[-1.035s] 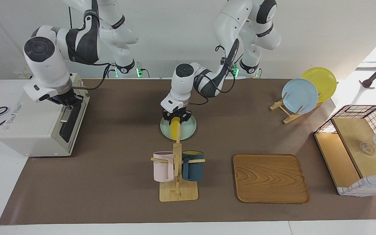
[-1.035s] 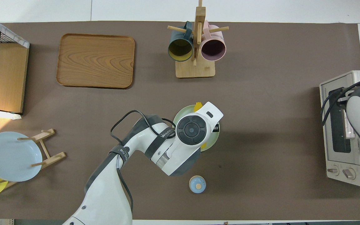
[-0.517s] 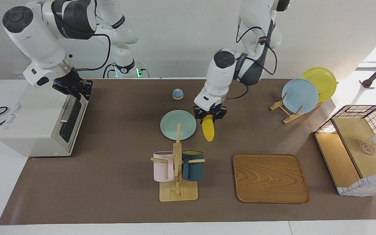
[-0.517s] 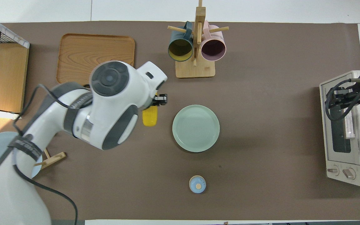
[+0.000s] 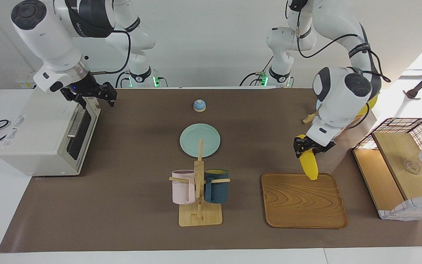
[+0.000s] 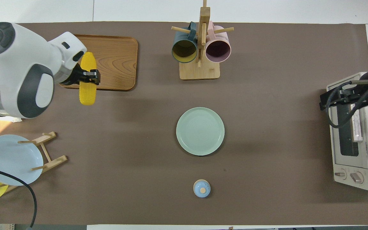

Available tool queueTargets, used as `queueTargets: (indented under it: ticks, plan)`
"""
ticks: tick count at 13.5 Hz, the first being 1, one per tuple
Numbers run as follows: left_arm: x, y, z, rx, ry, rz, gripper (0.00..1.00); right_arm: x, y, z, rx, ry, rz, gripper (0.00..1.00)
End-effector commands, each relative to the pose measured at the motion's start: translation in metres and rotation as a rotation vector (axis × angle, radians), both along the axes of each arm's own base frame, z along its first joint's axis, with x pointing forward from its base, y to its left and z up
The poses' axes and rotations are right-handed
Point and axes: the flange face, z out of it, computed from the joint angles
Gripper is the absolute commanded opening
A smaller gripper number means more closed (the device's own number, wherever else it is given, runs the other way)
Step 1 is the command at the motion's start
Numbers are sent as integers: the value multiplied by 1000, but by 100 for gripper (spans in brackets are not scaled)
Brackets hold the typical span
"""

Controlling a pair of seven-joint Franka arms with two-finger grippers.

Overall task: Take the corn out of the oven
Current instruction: 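Carry the corn to the wooden tray and lower it with the left gripper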

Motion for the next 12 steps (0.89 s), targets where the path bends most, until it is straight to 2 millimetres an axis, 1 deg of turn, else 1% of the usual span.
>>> queueTargets:
  ticks: [1,2,3,4,6,7,8,9,10,12]
  plan:
    - [50,1,-36,11,28,-10,0,0,5,4,5,8,-7,100]
    - [66,-2,-52,9,20,-11,0,0,9,4,3,8,0,100]
    - [80,-4,-64,0,8,-7,0,0,9,5,3,7,0,100]
    - [89,-6,-84,-5,-5,-5,0,0,9,5,3,7,0,100]
    - [95,-11,-96,-41,-52,9,0,-1,11,6,3,7,3,100]
    - [96,-17,-116,-45,-32,7,0,-2,11,9,2,2,3,100]
    - [98,-25,-126,-48,-51,0,0,-3,16,9,2,1,13,100]
    - [98,-22,-129,-48,-49,5,0,-3,17,9,2,2,14,100]
    - [98,-24,-129,-47,-52,1,0,-2,17,7,2,7,14,100]
    - [98,-21,-129,-45,-49,3,0,-1,17,6,1,7,13,100]
